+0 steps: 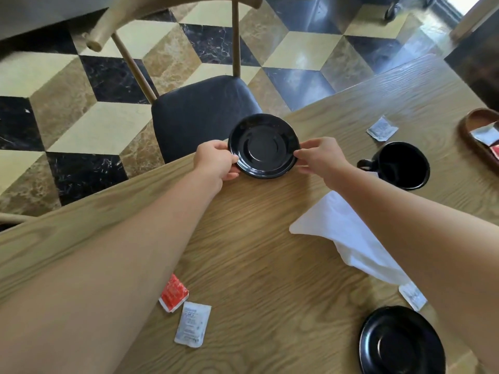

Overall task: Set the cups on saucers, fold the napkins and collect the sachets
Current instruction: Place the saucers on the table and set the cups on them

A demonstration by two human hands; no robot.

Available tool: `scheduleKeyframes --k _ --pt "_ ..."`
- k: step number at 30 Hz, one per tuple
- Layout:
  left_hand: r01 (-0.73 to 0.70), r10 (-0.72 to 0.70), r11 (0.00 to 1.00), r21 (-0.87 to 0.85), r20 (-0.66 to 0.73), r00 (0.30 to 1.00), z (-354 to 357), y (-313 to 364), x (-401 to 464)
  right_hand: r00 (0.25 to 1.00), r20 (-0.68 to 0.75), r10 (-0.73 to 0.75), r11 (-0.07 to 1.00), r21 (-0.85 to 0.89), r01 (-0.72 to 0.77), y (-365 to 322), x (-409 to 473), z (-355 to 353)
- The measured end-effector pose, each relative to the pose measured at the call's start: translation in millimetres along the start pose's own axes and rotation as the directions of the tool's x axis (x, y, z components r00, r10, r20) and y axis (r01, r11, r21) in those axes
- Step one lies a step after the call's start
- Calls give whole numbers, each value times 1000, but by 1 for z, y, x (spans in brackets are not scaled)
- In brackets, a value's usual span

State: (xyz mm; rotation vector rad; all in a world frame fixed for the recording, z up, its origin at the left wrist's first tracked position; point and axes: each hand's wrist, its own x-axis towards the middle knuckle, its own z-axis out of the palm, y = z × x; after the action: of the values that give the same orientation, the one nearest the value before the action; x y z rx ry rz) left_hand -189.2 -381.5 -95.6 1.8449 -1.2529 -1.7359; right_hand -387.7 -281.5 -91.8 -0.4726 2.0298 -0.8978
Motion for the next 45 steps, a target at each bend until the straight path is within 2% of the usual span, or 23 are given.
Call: scheduleKeyframes --k 7,13,14,15,16,17,19,20,22,24,26,28,31,34,38,41,45 --pt "9 -11 999 -50 -23 1000 -3 -6 -2 1000 -2 -19 999 -32 19 2 0 4" --pt "-14 13 1000 -12 -49 999 -4 -4 -13 1000 -2 5 999 -38 -5 1 -3 5" --pt "-69 77 994 84 -95 993 -4 -4 -16 999 -38 -8 999 -49 6 -1 -5 5" --pt "-151 193 953 261 -143 971 -5 -6 -23 994 -99 -35 998 -63 29 -3 -9 4" --pt "-235 332 871 431 -164 929 -5 -11 -34 984 -166 -70 996 -64 60 -4 -16 1" --pt "-323 456 797 511 -158 876 -1 -22 -49 972 -211 -106 994 -41 100 -2 -28 -3" --pt "-439 538 771 462 -103 837 11 -55 -90 952 -239 -190 981 0 196 11 -64 -15" --pt "-447 518 793 414 -74 852 19 -76 -112 941 -253 -223 973 -2 230 24 -85 -23" --pt "-373 392 864 338 12 920 35 -120 -158 928 -288 -238 966 29 257 57 -130 -40" --pt "-250 230 924 289 103 968 49 -156 -198 922 -340 -183 967 109 232 92 -174 -56" --pt "-152 110 951 271 164 980 60 -185 -231 924 -371 -89 977 147 153 129 -215 -69" --pt "-61 -6 960 274 237 971 71 -204 -259 917 -397 -43 995 70 77 171 -252 -81" --pt "15 -128 937 348 303 944 85 -217 -285 864 -500 -57 982 -183 -41 228 -294 -102" --pt "59 -170 923 381 266 949 97 -216 -296 844 -530 -85 940 -323 -108 265 -311 -124" --pt "95 -193 922 375 233 953 111 -213 -306 906 -418 63 973 -177 -149 282 -306 -143" --pt "53 -150 911 409 207 967 119 -212 -313 941 -331 71 973 -185 -139 289 -297 -152" --pt "68 -144 926 371 182 973 129 -212 -313 956 -283 77 982 -144 -122 292 -291 -162"
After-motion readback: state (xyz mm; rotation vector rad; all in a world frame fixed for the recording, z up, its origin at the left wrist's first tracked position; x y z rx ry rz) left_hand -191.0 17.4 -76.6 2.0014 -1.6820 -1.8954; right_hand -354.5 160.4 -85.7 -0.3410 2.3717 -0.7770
